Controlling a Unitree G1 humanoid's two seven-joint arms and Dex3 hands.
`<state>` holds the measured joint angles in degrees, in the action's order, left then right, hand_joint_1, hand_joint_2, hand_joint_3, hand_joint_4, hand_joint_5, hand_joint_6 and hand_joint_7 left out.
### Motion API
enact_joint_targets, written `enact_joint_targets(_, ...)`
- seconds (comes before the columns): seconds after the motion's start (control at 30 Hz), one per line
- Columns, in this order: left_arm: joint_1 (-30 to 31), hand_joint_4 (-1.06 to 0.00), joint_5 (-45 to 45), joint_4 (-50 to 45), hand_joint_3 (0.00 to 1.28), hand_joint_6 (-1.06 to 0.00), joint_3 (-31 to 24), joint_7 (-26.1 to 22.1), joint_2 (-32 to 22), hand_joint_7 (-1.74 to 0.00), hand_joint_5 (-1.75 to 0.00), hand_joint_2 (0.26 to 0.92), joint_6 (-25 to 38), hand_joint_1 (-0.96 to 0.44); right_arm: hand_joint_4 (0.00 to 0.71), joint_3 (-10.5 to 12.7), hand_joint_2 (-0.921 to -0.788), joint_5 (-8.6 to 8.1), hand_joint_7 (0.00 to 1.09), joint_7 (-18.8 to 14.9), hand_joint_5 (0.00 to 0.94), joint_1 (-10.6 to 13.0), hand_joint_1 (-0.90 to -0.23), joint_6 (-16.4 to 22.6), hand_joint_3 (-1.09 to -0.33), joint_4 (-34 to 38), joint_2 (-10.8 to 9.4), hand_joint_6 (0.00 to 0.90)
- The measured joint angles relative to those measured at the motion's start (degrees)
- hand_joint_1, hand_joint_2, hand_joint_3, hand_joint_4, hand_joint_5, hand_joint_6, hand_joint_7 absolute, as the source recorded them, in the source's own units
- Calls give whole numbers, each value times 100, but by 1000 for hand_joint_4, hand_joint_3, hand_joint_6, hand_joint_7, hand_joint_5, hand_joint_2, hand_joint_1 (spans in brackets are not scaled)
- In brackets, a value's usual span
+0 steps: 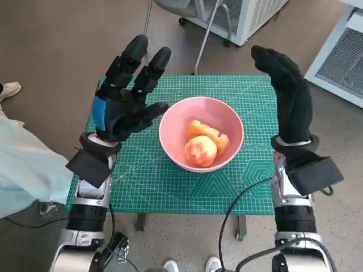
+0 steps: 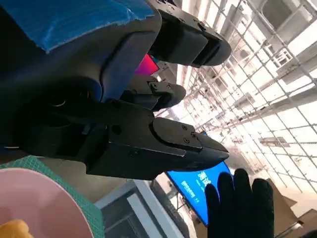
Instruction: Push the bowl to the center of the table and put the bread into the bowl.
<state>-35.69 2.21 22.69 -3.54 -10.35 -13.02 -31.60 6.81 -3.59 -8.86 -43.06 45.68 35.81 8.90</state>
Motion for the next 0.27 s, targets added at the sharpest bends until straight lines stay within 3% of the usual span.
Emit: enact_joint_targets(0.27, 102, -423, 52, -112, 56, -436, 46, 7, -11, -113, -15, 921, -18, -85, 376, -10, -921, -5, 770, 0, 0, -17, -587, -45, -769, 1, -3, 28)
